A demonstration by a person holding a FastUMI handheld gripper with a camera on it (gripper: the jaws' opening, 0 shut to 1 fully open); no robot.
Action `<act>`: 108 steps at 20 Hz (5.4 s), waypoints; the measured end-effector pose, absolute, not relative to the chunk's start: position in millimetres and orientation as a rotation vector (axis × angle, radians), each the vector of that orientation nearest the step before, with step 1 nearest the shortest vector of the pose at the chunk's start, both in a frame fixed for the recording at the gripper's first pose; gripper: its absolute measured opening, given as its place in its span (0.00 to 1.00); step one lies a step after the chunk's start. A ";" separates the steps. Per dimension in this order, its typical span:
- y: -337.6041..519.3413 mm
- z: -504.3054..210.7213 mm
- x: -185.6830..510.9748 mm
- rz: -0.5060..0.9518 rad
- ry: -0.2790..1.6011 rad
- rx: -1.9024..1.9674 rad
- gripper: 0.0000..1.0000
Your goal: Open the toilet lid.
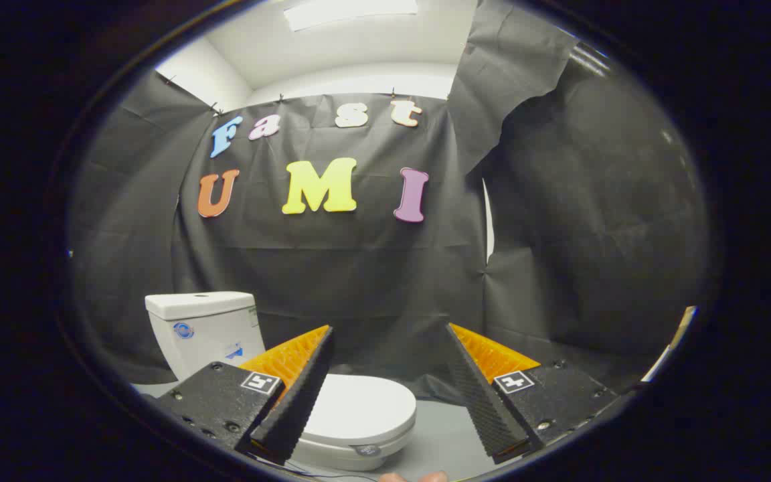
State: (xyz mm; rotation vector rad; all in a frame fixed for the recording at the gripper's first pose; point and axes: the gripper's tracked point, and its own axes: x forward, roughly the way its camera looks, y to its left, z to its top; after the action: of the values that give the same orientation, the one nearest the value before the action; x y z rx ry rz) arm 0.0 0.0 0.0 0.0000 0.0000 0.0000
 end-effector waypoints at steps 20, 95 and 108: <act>-5.9 0.0 -0.8 -0.033 0.013 -0.007 1.00; 10.1 -366.6 60.9 -0.164 0.999 1.148 0.21; 16.8 -361.9 64.7 -0.148 1.007 1.229 0.18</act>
State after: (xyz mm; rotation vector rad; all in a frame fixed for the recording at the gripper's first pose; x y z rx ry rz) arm 64.7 16.8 -361.9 1.2295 1.0069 -0.1481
